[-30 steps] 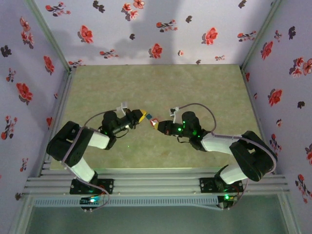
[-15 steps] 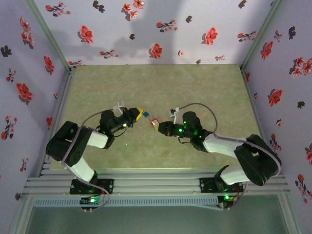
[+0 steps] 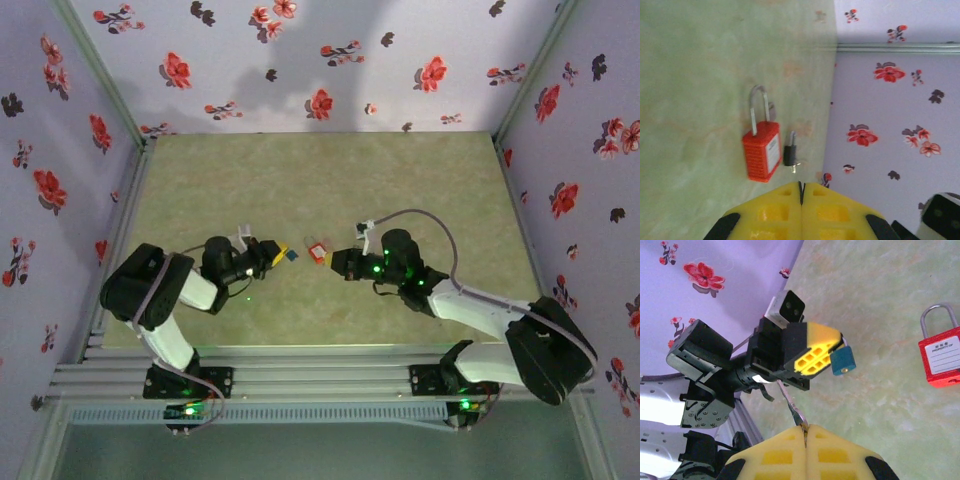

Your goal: Lock with the key

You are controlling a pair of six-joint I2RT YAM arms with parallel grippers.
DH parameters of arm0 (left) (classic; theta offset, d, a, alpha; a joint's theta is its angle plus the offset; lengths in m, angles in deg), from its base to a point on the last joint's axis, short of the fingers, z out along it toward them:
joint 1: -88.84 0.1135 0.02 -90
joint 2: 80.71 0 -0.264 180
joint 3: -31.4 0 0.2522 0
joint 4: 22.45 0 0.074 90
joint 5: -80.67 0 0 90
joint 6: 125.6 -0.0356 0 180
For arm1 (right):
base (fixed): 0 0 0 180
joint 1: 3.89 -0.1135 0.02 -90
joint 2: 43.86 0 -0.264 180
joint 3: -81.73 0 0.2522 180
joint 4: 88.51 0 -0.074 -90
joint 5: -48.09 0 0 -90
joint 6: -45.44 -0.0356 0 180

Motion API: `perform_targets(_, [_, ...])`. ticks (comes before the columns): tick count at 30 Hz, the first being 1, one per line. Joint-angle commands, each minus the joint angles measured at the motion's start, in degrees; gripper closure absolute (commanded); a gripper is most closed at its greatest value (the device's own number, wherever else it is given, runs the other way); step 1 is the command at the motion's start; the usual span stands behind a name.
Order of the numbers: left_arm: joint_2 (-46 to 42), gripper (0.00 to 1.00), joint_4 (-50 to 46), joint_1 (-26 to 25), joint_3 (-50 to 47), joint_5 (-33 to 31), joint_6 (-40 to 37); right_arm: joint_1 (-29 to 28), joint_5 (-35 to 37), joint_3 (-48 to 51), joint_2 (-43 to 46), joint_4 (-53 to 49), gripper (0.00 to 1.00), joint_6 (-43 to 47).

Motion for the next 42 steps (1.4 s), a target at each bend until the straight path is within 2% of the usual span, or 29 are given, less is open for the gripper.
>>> perform_targets(1, [0.2, 1.0, -3.4, 0.5, -0.3, 1.3, -4.0, 0.0, 1.6, 0.1, 2.1, -1.8, 1.0, 2.4])
perform_targets(5, [-1.2, 1.0, -11.3, 0.5, 0.6, 0.9, -7.0, 0.0, 1.9, 0.2, 2.8, -2.5, 1.0, 2.7])
perform_targets(10, [-5.9, 1.0, -26.8, 0.5, 3.0, -1.6, -13.2, 0.1, 2.0, 0.2, 3.8, -3.1, 1.0, 3.0])
perform_targets(16, [-9.6, 1.0, -38.0, 0.5, 5.6, -4.2, -17.9, 0.1, 1.6, 0.2, 4.3, -3.3, 1.0, 3.1])
perform_targets(31, [-6.1, 1.0, -48.5, 0.4, 12.6, -7.6, -22.6, -0.1, 1.0, 0.3, 4.7, -3.6, 1.0, 2.7])
perform_targets(42, [-0.4, 1.0, -49.1, -0.6, 16.6, -9.3, -23.1, -0.5, 0.8, 0.2, 4.4, -3.6, 1.0, 2.6])
